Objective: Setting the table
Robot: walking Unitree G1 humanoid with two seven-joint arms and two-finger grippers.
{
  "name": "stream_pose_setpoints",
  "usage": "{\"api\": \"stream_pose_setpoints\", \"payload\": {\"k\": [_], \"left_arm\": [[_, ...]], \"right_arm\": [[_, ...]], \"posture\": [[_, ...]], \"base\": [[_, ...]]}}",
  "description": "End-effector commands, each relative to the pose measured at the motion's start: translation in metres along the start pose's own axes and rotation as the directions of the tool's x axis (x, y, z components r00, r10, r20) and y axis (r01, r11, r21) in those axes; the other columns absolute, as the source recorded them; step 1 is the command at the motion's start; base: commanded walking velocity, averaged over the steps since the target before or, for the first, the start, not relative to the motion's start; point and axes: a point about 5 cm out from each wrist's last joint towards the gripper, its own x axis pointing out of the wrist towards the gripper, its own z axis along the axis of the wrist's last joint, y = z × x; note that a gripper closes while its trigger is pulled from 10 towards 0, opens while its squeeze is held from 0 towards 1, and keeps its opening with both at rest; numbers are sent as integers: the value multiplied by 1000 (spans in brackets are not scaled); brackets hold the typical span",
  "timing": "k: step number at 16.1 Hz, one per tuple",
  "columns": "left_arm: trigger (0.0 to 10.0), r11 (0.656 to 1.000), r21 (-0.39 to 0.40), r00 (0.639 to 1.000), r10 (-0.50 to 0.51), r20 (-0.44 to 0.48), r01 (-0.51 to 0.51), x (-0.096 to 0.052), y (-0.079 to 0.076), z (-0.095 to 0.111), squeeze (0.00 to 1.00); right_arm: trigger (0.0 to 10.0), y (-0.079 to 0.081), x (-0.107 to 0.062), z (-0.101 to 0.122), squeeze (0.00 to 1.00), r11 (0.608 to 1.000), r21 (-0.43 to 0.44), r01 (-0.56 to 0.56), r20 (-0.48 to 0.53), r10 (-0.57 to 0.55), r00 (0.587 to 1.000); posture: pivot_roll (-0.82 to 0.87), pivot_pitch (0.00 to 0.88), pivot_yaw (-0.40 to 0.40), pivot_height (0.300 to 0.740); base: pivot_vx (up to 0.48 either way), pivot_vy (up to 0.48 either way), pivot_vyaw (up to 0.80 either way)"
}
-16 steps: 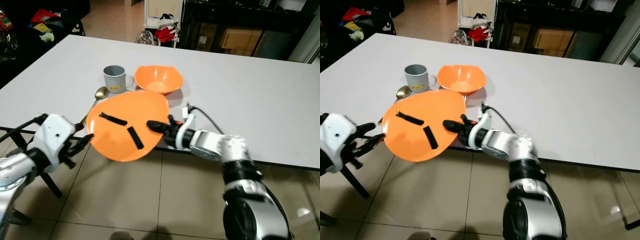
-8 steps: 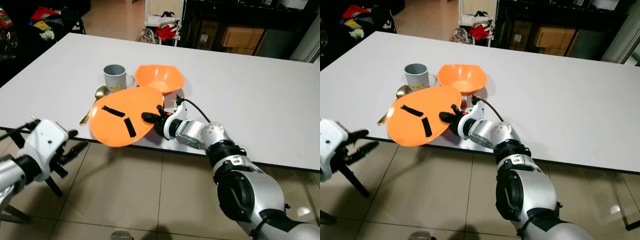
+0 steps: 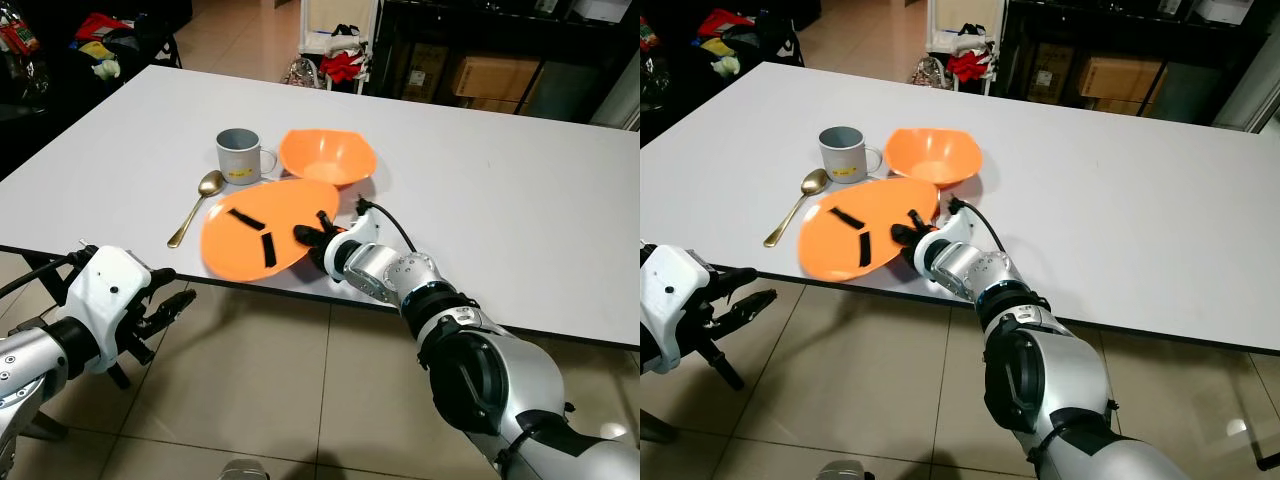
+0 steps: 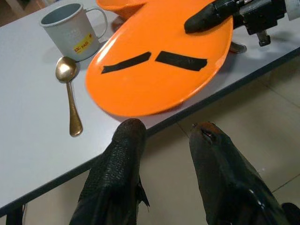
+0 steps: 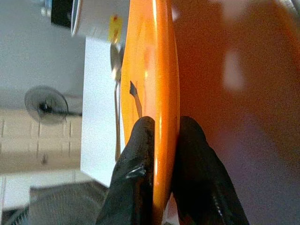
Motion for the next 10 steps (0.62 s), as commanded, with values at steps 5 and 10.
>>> {"api": "stream_pose_setpoints", "payload": {"k": [5,10], "left_arm": [[10000,1000,7,1000,9,10,-9,1,-4,4,0],[10000,1000,12,1000,21,7,-21,6,-1,4,0]], "right_arm": [[10000,19,7,-7,1000,997,-68,-30,-5,30,1000],[10000,23,8,-13,1000,975,-217,-44,-65,31,997]], "posture": [[324,0,-48,740],[311,0,-42,740]], "base": [[0,0,0],[0,0,0]]}}
